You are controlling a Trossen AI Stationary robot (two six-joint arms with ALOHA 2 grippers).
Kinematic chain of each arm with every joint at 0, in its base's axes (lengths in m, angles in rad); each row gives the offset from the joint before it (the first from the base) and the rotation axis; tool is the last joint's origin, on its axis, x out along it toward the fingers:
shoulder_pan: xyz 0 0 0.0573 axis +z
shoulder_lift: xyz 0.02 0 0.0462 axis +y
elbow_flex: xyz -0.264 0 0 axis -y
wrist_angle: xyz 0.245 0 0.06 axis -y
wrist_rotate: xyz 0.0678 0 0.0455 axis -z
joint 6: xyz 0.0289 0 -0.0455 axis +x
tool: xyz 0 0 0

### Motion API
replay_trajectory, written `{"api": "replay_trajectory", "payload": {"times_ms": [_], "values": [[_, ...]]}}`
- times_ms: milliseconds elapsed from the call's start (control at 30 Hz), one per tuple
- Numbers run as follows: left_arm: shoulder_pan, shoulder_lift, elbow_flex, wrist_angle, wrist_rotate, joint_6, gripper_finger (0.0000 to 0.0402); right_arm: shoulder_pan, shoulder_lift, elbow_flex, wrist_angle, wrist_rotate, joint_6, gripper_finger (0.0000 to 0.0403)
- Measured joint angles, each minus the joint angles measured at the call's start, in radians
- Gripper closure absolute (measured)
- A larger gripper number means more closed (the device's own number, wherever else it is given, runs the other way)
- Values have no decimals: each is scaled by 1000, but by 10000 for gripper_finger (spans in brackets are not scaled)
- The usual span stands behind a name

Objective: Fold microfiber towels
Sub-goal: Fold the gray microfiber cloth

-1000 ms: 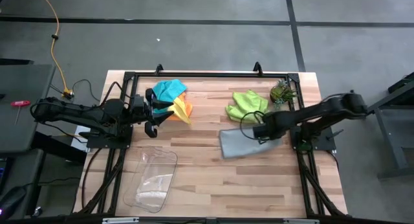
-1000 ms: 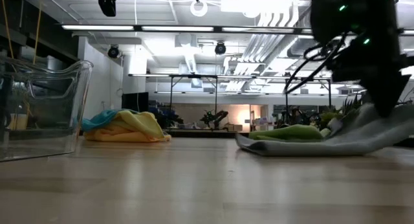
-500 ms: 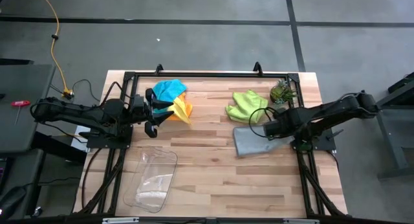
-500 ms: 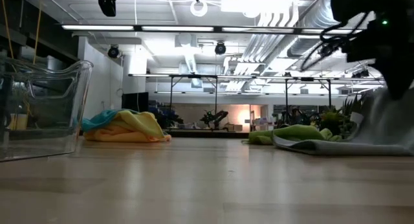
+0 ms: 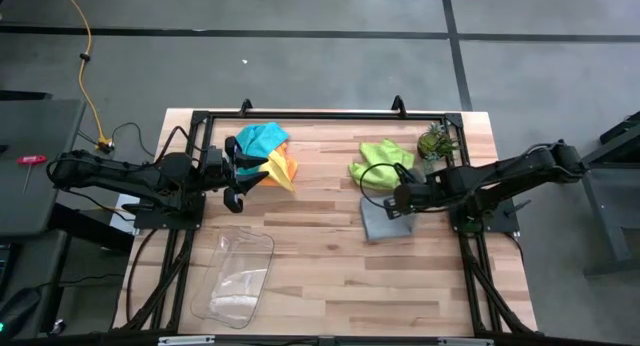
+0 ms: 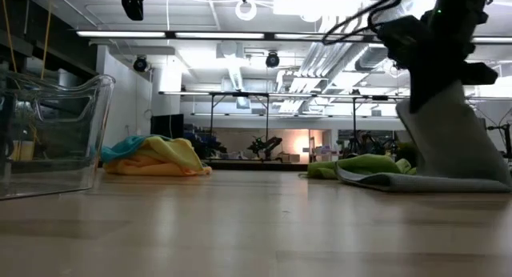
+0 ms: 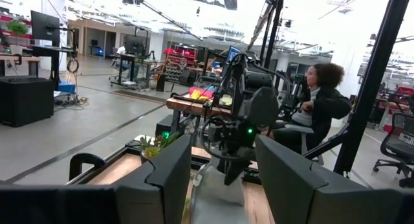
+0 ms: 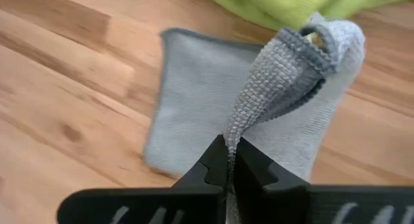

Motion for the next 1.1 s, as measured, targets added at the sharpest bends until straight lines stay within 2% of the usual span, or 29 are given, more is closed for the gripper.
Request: {"api": "replay_trajectory", "payload": {"times_ms": [233,667,867,1100], "values": [[0,0,0,0,0,0,238,0,25,0,114,23,15,403],[0,0,0,-8,0,0,238,0,220,1,323,2,16,403],[0,0,0,-26,0,0,238,0,308,1,392,1,64,403],[0,0,0,-26,0,0,238,0,368,1,468,-1,84,399]]}}
